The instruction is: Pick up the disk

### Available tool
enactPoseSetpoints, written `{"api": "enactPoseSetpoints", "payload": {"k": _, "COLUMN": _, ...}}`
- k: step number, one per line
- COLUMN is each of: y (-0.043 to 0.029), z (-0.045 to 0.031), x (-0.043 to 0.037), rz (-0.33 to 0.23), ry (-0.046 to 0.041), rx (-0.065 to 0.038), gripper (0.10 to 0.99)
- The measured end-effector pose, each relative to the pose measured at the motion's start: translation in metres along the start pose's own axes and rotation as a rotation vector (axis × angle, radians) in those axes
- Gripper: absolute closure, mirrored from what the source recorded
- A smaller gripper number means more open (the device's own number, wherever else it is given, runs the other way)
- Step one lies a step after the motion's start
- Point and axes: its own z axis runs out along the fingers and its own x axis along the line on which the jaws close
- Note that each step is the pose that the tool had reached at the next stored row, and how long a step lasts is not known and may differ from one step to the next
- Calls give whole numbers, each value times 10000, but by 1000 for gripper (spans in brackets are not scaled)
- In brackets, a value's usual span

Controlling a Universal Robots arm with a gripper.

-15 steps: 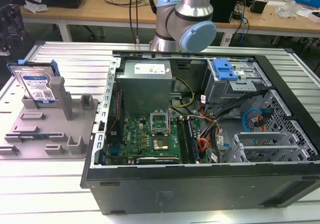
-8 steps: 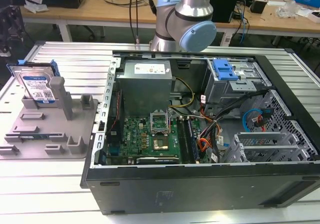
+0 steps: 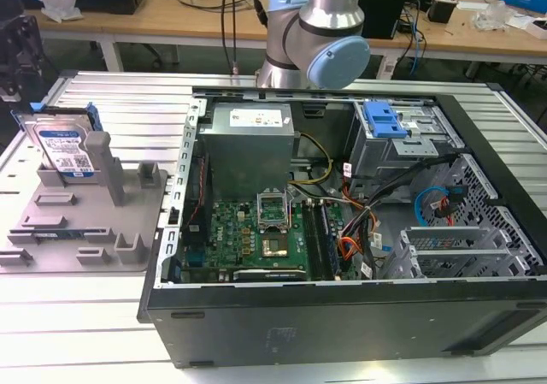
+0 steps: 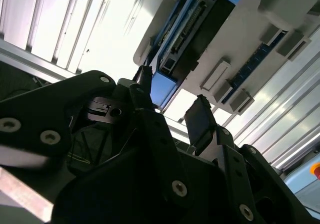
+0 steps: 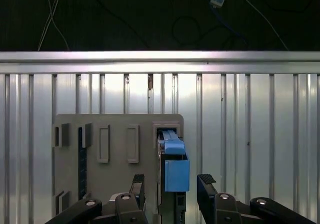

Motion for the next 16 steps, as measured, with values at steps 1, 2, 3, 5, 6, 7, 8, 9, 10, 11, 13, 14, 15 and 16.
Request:
{"api": "enactPoseSetpoints", "payload": {"k": 1, "y": 0, "z": 11, "x": 0, "rz": 0, "ry": 1, "rx": -1, "gripper": 545}}
{"api": "enactPoseSetpoints", "payload": {"k": 2, "y": 0, "z": 17, "x": -1, "rz": 0, "ry": 1, "rx": 0, "gripper": 545}}
{"api": "enactPoseSetpoints", "payload": {"k": 3, "y": -1, "z": 33, "x": -1, "rz": 0, "ry": 2, "rx": 0, "gripper": 545}}
{"api": "enactPoseSetpoints", "payload": {"k": 5, "y": -1, "z": 48, "x": -1, "rz": 0, "ry": 4, "rx": 1, "gripper": 545}}
{"api": "enactPoseSetpoints", "payload": {"k": 6, "y": -2, "z": 61, "x": -2, "rz": 0, "ry": 5, "rx": 0, "gripper": 545}}
{"api": "enactPoseSetpoints", "payload": {"k": 7, "y": -2, "z": 70, "x": -2, "rz": 0, "ry": 6, "rx": 0, "gripper": 545}}
{"api": "enactPoseSetpoints", "payload": {"k": 8, "y": -2, "z": 79, "x": -2, "rz": 0, "ry": 6, "rx": 0, "gripper": 545}}
{"api": "enactPoseSetpoints", "payload": {"k": 9, "y": -2, "z": 85, "x": -3, "rz": 0, "ry": 6, "rx": -1, "gripper": 545}}
{"api": "enactPoseSetpoints", "payload": {"k": 10, "y": -2, "z": 93, "x": -4, "rz": 0, "ry": 7, "rx": 0, "gripper": 545}}
{"api": "enactPoseSetpoints", "payload": {"k": 11, "y": -2, "z": 102, "x": -5, "rz": 1, "ry": 7, "rx": 2, "gripper": 545}}
{"api": "enactPoseSetpoints", "payload": {"k": 13, "y": -3, "z": 128, "x": -6, "rz": 0, "ry": 12, "rx": 0, "gripper": 545}}
{"api": "enactPoseSetpoints", "payload": {"k": 14, "y": 0, "z": 157, "x": -10, "rz": 0, "ry": 18, "rx": 0, "gripper": 545}}
{"api": "enactPoseSetpoints", "payload": {"k": 15, "y": 5, "z": 176, "x": -16, "rz": 0, "ry": 24, "rx": 0, "gripper": 545}}
{"api": "enactPoseSetpoints", "payload": {"k": 16, "y": 12, "z": 193, "x": -23, "rz": -4, "ry": 32, "rx": 0, "gripper": 545}}
